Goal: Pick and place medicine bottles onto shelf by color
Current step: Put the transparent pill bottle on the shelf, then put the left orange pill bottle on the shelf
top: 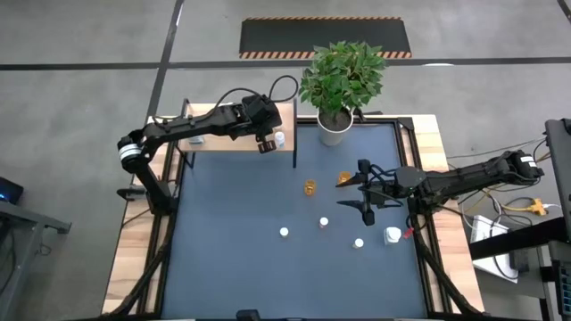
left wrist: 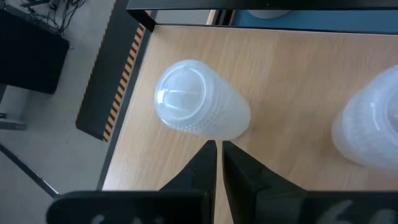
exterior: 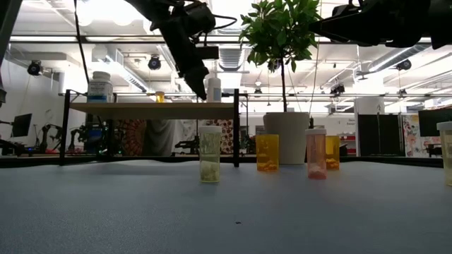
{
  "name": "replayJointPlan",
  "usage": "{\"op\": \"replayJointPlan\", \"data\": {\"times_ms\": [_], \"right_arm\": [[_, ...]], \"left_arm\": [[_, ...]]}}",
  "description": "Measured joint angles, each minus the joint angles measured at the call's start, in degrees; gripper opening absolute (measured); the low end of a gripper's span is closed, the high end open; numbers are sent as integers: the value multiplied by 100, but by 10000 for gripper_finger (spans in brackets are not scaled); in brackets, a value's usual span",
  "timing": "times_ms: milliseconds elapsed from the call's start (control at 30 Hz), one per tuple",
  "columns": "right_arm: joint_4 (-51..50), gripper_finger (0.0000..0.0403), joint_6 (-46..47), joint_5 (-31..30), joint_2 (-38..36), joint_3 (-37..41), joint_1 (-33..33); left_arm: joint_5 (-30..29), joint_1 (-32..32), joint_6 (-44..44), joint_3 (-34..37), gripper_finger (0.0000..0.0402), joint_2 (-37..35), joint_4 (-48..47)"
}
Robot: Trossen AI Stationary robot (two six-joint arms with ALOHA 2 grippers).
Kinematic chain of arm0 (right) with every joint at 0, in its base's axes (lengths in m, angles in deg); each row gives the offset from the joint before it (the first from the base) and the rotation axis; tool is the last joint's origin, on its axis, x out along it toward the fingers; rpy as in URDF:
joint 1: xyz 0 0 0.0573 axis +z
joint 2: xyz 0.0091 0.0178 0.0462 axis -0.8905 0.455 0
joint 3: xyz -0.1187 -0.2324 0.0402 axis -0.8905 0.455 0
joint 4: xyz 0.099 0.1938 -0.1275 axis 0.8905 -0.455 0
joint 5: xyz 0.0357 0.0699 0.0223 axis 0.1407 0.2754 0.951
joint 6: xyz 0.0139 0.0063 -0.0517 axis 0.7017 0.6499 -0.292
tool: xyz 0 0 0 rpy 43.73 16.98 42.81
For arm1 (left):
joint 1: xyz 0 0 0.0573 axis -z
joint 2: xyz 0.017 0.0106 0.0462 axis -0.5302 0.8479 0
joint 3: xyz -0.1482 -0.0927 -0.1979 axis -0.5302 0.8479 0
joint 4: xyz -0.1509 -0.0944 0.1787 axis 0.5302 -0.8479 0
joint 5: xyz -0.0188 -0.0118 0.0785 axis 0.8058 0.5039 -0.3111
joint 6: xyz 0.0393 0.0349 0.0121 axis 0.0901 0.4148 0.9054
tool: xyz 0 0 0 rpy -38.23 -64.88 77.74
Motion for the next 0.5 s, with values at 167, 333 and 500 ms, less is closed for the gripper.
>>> {"op": "replayJointPlan", "data": {"times_ms": [167, 333, 500], "right_arm": [[0, 215, -2, -1, 0, 1, 1], [0, 215, -2, -1, -2, 0, 0], [0, 215, -2, 0, -1, 0, 1]], "left_arm": [[10, 0, -2, 0, 8, 0, 150], [33, 2, -48, -2, 8, -1, 169], [-24, 16, -101, -2, 8, -77, 101]]}}
